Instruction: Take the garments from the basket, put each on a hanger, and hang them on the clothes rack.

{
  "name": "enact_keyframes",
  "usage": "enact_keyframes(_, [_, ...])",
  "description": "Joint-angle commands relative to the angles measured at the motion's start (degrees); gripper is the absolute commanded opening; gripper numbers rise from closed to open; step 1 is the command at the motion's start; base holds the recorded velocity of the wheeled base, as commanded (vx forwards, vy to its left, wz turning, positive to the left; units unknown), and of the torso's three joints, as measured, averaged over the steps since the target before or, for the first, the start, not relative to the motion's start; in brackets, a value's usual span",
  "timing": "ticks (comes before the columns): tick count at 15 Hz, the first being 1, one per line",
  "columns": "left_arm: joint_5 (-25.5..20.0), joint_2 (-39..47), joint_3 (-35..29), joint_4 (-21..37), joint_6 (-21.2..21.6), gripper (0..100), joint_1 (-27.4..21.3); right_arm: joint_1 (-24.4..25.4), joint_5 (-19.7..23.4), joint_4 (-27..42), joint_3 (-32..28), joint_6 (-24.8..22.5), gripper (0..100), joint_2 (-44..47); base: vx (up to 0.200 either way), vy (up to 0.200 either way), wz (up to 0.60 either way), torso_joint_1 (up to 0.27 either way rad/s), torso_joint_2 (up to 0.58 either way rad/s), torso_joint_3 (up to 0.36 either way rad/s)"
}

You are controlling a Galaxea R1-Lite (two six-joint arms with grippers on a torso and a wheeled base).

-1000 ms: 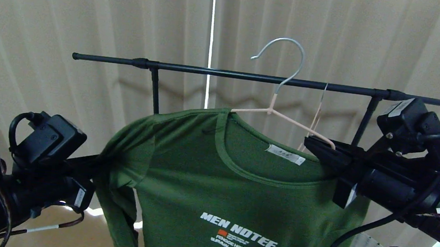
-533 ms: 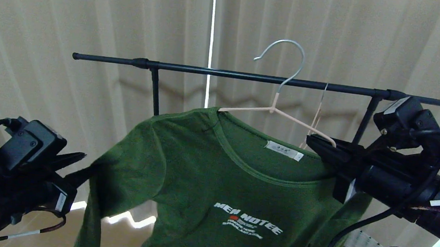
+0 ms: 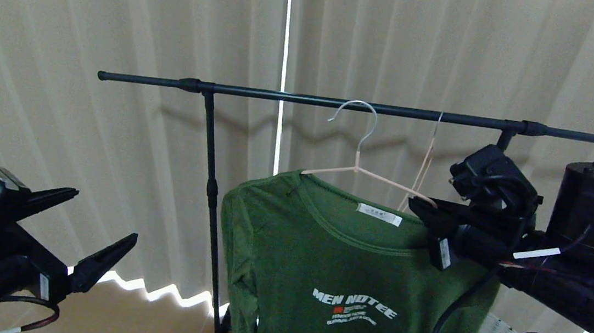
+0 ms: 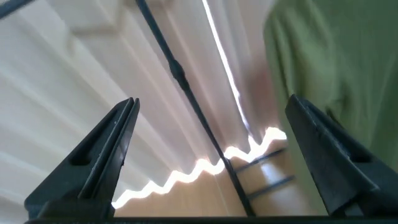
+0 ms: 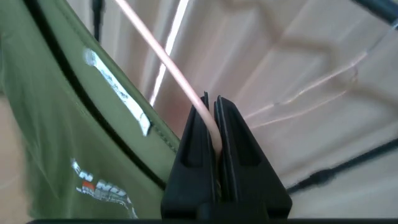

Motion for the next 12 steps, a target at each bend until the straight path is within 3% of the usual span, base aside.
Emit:
enact_keyframes(1, [-0.1, -3.1, 0.2, 0.0, -1.0, 100, 2.3, 0.0, -2.4, 3.6, -2.3, 0.1, 0, 0.7, 0.0, 0.0, 0.0, 0.0, 0.0, 0.0])
enact_keyframes(4, [0.0, -3.1, 0.3, 0.2, -1.4, 100, 3.7, -0.1, -6.5, 4.0, -5.1, 0.2, 0, 1.6, 0.0, 0.0, 0.0, 0.0, 0.0, 0.0])
enact_keyframes(12, [-0.1, -4.3, 2.0, 0.2, -1.3, 100, 3.3, -2.5, -6.8, 3.9, -5.5, 0.9, 0, 2.2, 0.2, 0.0, 0.0, 0.002, 0.0, 0.001])
